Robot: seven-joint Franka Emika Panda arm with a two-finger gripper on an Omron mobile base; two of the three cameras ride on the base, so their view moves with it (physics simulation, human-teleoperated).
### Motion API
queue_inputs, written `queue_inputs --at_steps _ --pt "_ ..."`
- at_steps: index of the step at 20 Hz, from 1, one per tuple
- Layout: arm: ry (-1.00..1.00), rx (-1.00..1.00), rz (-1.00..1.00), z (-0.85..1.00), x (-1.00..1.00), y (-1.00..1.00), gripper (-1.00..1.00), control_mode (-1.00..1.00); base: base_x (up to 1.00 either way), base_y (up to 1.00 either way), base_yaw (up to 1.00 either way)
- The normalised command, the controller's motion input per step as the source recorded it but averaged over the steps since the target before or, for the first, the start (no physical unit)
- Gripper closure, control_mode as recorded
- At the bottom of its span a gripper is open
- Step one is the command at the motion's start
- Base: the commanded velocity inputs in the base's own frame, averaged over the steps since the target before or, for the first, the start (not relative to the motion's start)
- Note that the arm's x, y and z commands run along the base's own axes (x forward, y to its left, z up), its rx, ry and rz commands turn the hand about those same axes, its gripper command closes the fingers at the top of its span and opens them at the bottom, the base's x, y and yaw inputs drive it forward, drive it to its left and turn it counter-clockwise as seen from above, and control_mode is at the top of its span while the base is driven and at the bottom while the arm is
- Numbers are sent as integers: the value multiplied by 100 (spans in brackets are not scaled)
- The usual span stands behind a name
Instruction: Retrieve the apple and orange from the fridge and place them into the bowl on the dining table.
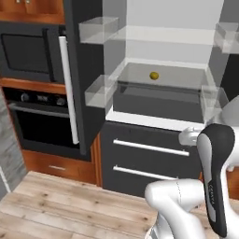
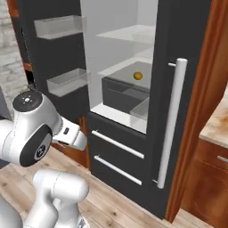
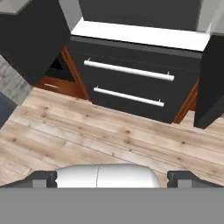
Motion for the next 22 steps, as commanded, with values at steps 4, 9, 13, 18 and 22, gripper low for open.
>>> queue_inputs --at_steps 4,9,13,18,22 --pt "0 0 0 0 0 0 -100 100 37 9 -37" --pt "0 0 0 0 0 0 -100 100 49 42 -42" --pt "0 0 0 0 0 0 -100 100 43 61 -44" --pt "0 0 0 0 0 0 -100 100 41 29 -33" --pt "0 0 0 0 0 0 -100 100 60 32 -6"
